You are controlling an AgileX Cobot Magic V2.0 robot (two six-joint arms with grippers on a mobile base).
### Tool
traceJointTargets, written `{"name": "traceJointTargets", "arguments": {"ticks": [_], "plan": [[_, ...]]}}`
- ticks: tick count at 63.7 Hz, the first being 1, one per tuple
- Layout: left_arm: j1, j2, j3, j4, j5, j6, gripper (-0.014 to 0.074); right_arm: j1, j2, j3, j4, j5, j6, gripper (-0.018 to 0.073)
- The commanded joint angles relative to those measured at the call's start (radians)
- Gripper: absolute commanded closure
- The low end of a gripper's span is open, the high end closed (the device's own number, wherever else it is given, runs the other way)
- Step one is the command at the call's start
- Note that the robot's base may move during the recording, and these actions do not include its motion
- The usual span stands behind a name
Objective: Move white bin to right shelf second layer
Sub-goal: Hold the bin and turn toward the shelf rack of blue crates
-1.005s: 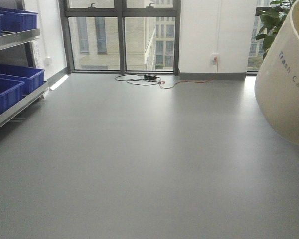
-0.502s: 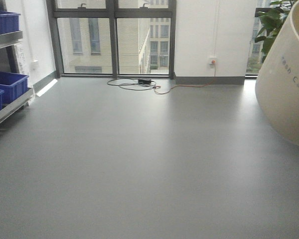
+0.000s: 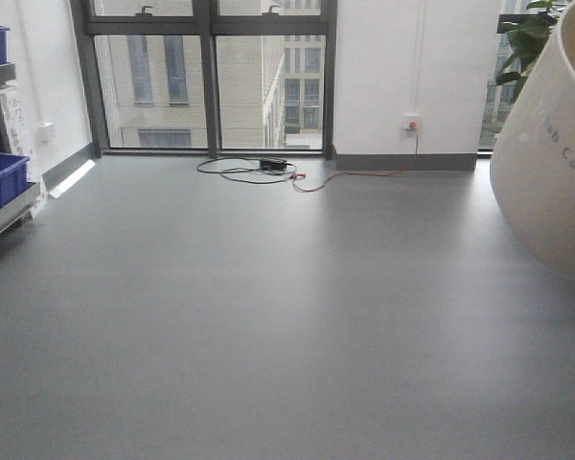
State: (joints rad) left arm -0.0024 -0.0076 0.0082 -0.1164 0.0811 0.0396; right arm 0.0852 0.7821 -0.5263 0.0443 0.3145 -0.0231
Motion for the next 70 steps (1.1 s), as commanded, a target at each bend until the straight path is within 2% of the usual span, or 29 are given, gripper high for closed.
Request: {"name": "traceJointTargets", "arguments": {"ticks": [1, 70], "plan": [[-0.008, -0.016, 0.028, -0.001, -0.081, -0.005, 0.0512, -0.002, -0.003, -0.040, -0.003, -0.089, 0.003, 0.0505], [-0.008, -0.016, 0.028, -0.001, -0.081, -0.005, 0.0512, -0.002, 0.007, -0.040, -0.003, -0.089, 0.003, 0.0505]]}}
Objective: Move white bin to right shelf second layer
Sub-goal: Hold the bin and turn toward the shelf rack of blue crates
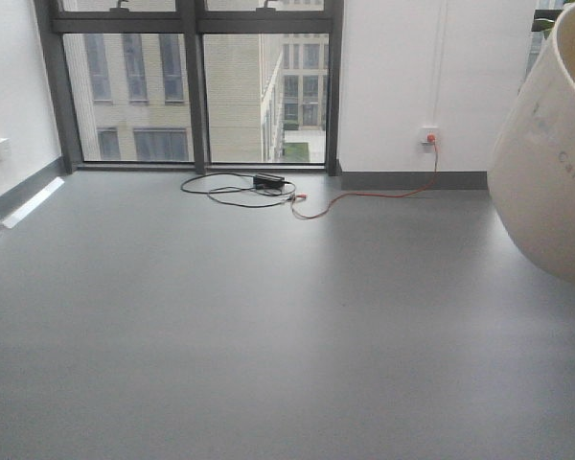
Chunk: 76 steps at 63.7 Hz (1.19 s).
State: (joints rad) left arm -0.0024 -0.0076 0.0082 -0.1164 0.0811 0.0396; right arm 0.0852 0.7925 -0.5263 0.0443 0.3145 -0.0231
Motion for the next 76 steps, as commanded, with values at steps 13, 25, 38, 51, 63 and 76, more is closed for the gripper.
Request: {"name": "traceJointTargets", "arguments": {"ticks": [13, 25, 38, 51, 63, 76], "plan": [[-0.008, -0.016, 0.028, -0.001, -0.081, -0.005, 0.0512, -0.002, -0.004, -0.040, -0.003, -0.089, 0.003, 0.0505], [-0.008, -0.016, 0.028, -0.001, -0.081, -0.005, 0.0512, -0.002, 0.006, -0.040, -0.003, -0.089, 0.003, 0.0505], [-0.008, -0.016, 0.028, -0.001, -0.081, -0.005, 0.0512, -0.002, 0.006, -0.040, -0.003, -0.089, 0.003, 0.0505], [-0.008, -0.016, 0.028, -0.001, -0.081, -0.005, 0.0512, -0.002, 0.006, -0.040, -0.003, -0.089, 0.003, 0.0505], [-0.008, -0.016, 0.028, -0.001, -0.081, -0.005, 0.0512, -0.002, 0.006, -0.040, -0.003, -0.089, 0.003, 0.0505], [-0.008, -0.016, 0.028, -0.001, -0.081, -0.005, 0.0512, -0.002, 0.006, -0.040, -0.003, -0.089, 0.003, 0.0505]]}}
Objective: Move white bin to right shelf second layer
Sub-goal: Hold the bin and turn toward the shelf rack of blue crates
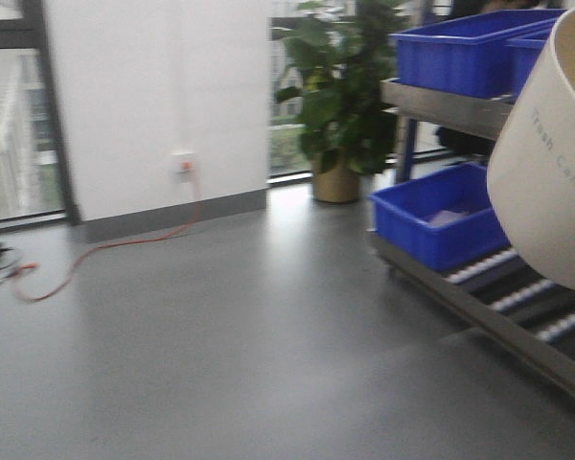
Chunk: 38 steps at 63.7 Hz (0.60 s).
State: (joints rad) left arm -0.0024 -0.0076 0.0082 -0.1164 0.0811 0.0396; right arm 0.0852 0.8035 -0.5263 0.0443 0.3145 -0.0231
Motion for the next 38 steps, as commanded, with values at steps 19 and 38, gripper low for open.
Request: {"name": "traceJointTargets", "arguments": {"ticks": [19, 38], "plan": [[-0.008, -0.016, 0.028, -0.001, -0.081, -0.005, 0.0512, -0.002, -0.005, -0.040, -0.003, -0.089, 0.003, 0.0505], [-0.008, -0.016, 0.028, -0.001, -0.081, -0.005, 0.0512, -0.002, -0.005, -0.040, -0.003, -0.089, 0.003, 0.0505]]}}
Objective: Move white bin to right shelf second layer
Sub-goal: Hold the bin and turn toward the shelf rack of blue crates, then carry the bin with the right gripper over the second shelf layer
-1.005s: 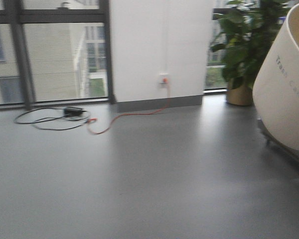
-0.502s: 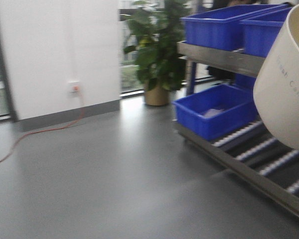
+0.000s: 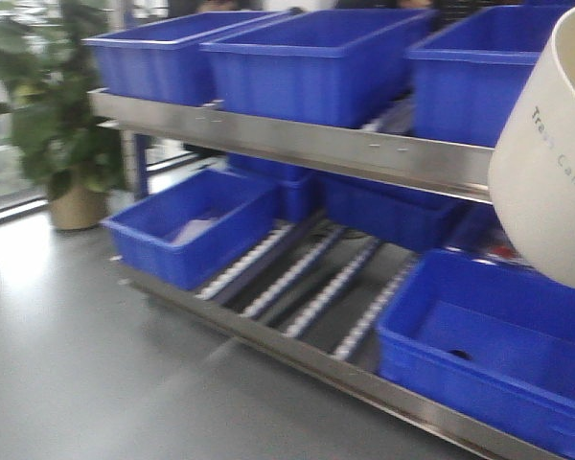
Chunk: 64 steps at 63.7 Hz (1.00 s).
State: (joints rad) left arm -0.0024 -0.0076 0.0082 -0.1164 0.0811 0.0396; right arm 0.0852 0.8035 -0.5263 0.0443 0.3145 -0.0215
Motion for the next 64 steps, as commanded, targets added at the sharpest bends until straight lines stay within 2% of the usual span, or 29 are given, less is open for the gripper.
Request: {"name": "traceJointTargets", "arguments": {"ticks": [1, 64], "plan": [[-0.008, -0.016, 0.028, -0.001, -0.081, -0.005, 0.0512, -0.002, -0.005, -0.040, -0.003, -0.089, 0.002, 0.0505], [-0.008, -0.016, 0.028, -0.001, -0.081, -0.005, 0.0512, -0.002, -0.005, -0.040, -0.003, -0.089, 0.002, 0.0505]]}}
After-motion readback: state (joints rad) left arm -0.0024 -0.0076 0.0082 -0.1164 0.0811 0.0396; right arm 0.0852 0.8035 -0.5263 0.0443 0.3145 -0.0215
